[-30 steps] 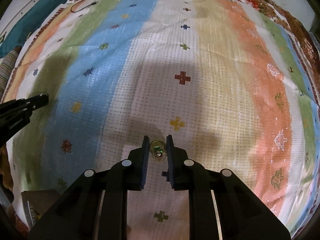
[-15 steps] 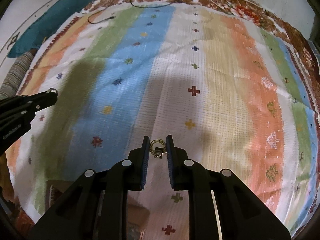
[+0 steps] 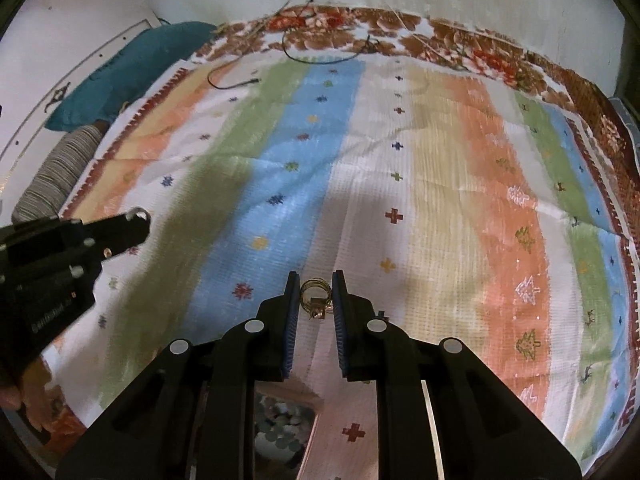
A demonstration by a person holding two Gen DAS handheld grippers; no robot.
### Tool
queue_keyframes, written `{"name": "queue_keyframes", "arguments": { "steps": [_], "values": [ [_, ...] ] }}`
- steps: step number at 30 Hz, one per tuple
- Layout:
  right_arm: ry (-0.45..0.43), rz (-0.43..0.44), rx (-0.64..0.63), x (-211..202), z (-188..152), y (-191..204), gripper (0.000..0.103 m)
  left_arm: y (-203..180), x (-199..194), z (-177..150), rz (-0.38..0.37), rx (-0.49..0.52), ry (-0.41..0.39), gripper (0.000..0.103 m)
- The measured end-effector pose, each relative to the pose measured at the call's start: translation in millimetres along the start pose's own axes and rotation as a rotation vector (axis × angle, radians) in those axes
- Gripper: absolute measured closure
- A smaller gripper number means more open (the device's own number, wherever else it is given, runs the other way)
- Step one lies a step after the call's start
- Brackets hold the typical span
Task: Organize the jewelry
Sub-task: 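Lift both rings and carry them over the silver tin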
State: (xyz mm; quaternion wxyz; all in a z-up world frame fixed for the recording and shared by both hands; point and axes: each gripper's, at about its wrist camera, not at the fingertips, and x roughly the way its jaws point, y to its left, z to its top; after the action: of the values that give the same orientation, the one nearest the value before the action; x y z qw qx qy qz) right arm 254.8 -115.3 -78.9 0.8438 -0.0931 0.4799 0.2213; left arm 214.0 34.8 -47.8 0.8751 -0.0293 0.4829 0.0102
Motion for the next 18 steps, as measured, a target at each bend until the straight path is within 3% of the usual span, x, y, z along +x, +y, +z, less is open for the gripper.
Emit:
{"name": "queue_keyframes", "arguments": {
  "steps": [18],
  "values": [
    [-0.045, 0.067, -0.030, -45, -27, 10, 0.086, -24, -60, -27, -0.082, 0.012, -0.066, 0.095]
  ]
}}
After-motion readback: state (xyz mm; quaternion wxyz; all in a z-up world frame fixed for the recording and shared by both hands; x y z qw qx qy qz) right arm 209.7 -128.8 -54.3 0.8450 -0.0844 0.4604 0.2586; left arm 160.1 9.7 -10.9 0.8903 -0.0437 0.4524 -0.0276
